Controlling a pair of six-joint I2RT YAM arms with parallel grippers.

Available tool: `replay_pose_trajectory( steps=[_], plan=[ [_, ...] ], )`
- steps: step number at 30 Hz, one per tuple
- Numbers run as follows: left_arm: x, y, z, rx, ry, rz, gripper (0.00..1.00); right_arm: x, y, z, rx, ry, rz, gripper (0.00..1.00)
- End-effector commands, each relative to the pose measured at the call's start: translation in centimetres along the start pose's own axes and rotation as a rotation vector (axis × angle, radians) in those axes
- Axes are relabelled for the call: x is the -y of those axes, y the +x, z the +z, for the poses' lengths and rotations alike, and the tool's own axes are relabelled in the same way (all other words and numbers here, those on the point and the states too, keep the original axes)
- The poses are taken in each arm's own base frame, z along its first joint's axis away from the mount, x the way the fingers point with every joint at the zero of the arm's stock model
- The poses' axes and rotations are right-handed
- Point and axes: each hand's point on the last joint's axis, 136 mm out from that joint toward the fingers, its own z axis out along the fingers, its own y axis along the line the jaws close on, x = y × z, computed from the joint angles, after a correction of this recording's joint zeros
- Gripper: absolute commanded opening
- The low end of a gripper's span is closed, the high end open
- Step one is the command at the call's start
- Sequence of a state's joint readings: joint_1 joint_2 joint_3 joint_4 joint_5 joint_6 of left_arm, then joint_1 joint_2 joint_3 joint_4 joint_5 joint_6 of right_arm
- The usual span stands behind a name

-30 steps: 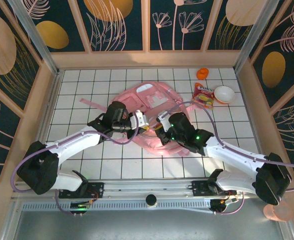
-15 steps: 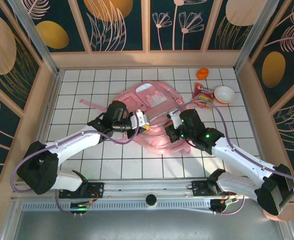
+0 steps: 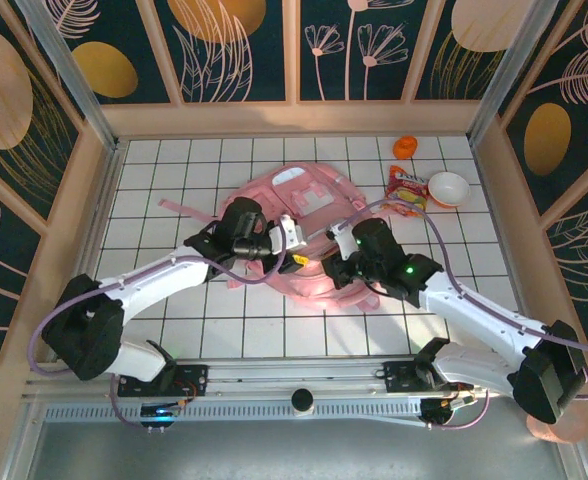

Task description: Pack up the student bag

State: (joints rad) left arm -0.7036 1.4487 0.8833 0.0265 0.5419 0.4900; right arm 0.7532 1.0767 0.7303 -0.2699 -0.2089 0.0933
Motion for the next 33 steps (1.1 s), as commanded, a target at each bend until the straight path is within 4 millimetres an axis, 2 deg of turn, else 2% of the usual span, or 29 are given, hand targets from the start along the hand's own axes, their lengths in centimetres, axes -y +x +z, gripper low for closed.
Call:
replay_pose_trajectory(
  steps=[1, 4, 9, 12, 14, 20, 22, 25, 27, 30, 33],
  plan=[
    [0.7, -0.7, 0.8, 0.023, 0.054, -0.004, 0.5, -2.1, -3.0, -0.9, 0.079, -0.077, -0.014, 0.0],
    [1.1, 0.0, 1.1, -0.003, 0.079, 0.003, 0.44, -1.3, -3.0, -1.2, 0.078, -0.038, -0.006, 0.0],
    [0.0, 2.1, 0.9, -0.099, -0.003, 0.04, 0.02, 2.3, -1.7, -2.0, 0.028, 0.097, 0.061, 0.0],
    [-0.5, 3.3, 0.2, -0.149, -0.028, 0.056, 0.0, 5.2, -0.2, -2.3, -0.023, 0.195, 0.114, 0.0],
    [-0.8, 4.0, -0.5, -0.164, -0.029, 0.036, 0.0, 6.4, 0.5, -2.1, -0.052, 0.224, 0.144, 0.0],
    [-2.9, 5.4, -3.5, -0.178, -0.114, -0.002, 0.0, 6.3, 0.3, -1.1, -0.057, 0.191, 0.161, 0.0],
    [-3.7, 6.2, -4.6, -0.199, -0.153, -0.009, 0.0, 5.2, -0.3, -0.7, -0.034, 0.126, 0.167, 0.0],
    [-5.1, 7.3, -6.1, -0.234, -0.234, -0.014, 0.0, 1.9, -1.6, 0.2, 0.016, -0.001, 0.143, 0.0],
    [-5.6, 7.1, -6.9, -0.231, -0.272, -0.003, 0.16, 0.1, -2.3, 0.9, 0.035, -0.05, 0.13, 0.0],
    [-4.6, 4.9, -6.9, -0.169, -0.193, 0.031, 0.46, -0.5, -2.2, 1.7, 0.011, -0.057, 0.137, 0.0],
    [-3.2, 3.3, -6.0, -0.164, -0.133, 0.078, 0.59, -0.3, -1.8, 2.2, -0.006, -0.05, 0.137, 0.0]
  ],
)
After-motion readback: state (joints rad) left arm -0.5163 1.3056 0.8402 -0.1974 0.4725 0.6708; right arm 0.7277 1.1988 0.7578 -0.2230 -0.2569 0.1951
